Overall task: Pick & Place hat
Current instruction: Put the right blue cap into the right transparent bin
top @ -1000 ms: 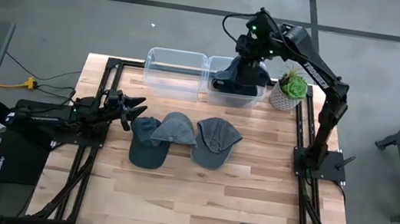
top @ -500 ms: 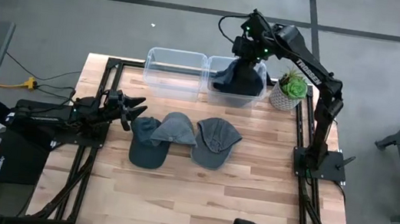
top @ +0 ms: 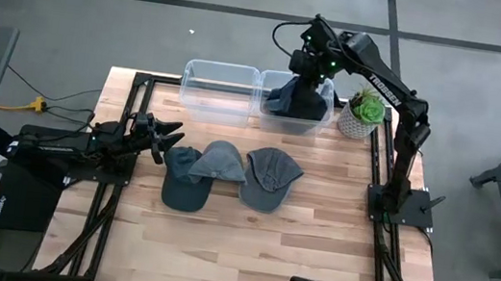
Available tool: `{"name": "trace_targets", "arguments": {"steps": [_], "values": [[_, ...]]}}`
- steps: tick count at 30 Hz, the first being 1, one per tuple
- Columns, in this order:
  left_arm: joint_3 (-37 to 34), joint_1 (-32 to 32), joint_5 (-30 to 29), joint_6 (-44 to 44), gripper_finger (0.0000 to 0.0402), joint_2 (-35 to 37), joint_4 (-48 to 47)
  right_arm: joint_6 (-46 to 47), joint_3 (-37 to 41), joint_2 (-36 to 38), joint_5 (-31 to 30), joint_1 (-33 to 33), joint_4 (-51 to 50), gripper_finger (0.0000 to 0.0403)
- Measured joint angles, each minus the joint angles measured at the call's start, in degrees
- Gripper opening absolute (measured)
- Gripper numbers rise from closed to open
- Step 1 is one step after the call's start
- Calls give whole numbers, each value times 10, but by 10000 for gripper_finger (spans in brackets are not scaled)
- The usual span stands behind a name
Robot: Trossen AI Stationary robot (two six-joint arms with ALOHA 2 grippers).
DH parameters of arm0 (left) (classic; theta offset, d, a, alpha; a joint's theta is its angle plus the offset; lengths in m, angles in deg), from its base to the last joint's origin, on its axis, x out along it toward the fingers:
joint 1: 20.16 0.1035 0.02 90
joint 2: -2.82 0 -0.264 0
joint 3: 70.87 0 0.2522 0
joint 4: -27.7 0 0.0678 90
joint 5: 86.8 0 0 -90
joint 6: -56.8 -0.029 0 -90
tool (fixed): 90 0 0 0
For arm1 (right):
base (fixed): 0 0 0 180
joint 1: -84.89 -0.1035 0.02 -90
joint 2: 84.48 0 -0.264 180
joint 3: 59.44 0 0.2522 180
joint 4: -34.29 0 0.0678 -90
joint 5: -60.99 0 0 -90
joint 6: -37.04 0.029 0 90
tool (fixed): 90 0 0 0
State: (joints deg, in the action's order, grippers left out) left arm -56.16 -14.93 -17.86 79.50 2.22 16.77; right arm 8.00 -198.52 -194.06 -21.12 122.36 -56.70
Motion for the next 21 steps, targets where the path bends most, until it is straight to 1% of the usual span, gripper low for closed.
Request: {"name": "trace_targets", "arguments": {"steps": [5,11,21], "values": [[0,0,0,0,193,0,0,-10,11,-3,24,15,11,0],[0,0,0,0,193,0,0,-17,50,-4,51,34,45,0],[0,0,0,0,193,0,0,9,139,-4,57,65,138,0]]}}
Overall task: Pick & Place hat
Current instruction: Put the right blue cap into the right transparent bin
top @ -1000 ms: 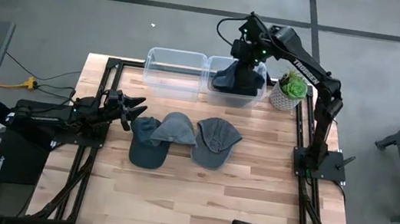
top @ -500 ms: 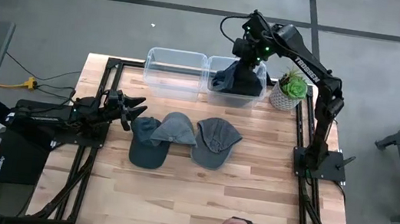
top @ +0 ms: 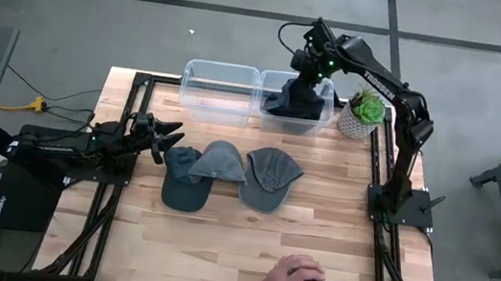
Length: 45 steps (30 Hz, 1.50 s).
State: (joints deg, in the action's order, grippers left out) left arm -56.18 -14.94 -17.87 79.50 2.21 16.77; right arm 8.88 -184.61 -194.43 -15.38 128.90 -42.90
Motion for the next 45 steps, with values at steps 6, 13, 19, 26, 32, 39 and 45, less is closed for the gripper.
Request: {"name": "trace_targets", "arguments": {"steps": [6,13,19,26,32,39,45], "values": [[0,0,0,0,193,0,0,45,45,0,-56,14,66,0],[0,0,0,0,193,0,0,102,85,0,-149,22,142,0],[0,0,0,0,193,0,0,118,107,0,-177,22,173,0],[0,0,0,0,193,0,0,139,112,0,-241,22,180,1],[0,0,0,0,193,0,0,151,112,0,-333,17,189,13],[0,0,0,0,193,0,0,156,111,0,-217,7,193,7],[0,0,0,0,193,0,0,153,111,0,-197,5,192,11]]}}
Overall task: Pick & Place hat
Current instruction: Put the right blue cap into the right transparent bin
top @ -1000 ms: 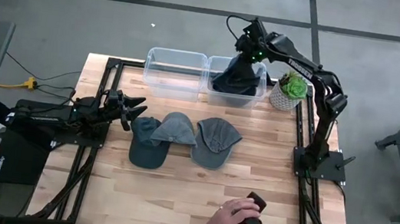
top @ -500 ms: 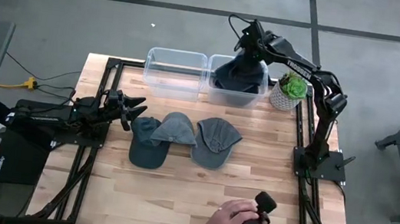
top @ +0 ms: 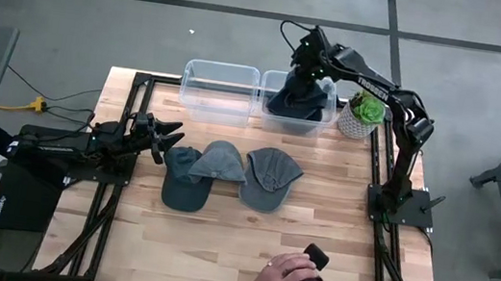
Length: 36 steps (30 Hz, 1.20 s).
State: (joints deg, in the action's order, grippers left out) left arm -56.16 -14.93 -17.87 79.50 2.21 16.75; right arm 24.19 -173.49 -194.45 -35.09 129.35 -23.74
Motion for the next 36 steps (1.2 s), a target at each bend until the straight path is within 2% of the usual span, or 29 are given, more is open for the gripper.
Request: {"name": "trace_targets", "arguments": {"steps": [5,10,20,24,31,36], "values": [[0,0,0,0,193,0,0,-8,0,0,-31,0,0,28],[0,0,0,0,193,0,0,-15,0,0,-23,0,0,59],[0,0,0,0,193,0,0,-31,0,2,-24,4,13,197],[0,0,0,0,193,0,0,-46,0,12,-34,5,39,236],[0,0,0,0,193,0,0,-82,0,28,-35,5,51,241],[0,0,0,0,193,0,0,-78,0,49,44,4,61,226]]}}
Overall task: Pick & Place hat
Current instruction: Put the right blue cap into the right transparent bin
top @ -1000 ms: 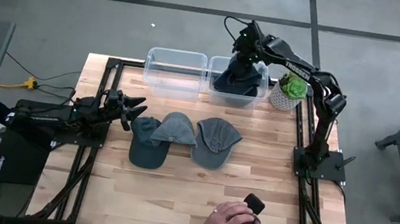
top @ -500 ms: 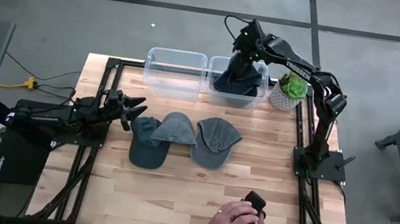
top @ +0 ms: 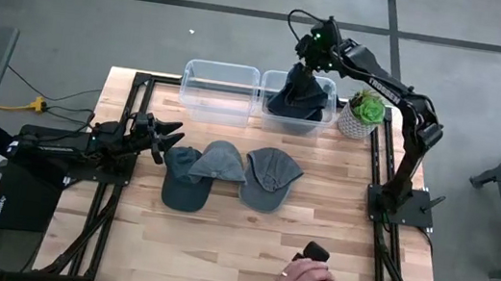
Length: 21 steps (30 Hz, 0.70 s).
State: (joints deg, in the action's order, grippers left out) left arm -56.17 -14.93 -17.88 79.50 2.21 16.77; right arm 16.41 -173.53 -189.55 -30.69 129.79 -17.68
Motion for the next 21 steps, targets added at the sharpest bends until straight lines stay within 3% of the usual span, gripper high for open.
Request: {"name": "trace_targets", "arguments": {"steps": [3,7,15,21], "values": [[0,0,0,0,193,0,0,18,0,11,23,-1,8,210],[0,0,0,0,193,0,0,24,0,24,10,-5,-19,174],[0,0,0,0,193,0,0,25,0,37,-15,-14,-153,20],[0,0,0,0,193,0,0,41,31,35,27,-15,-104,10]]}}
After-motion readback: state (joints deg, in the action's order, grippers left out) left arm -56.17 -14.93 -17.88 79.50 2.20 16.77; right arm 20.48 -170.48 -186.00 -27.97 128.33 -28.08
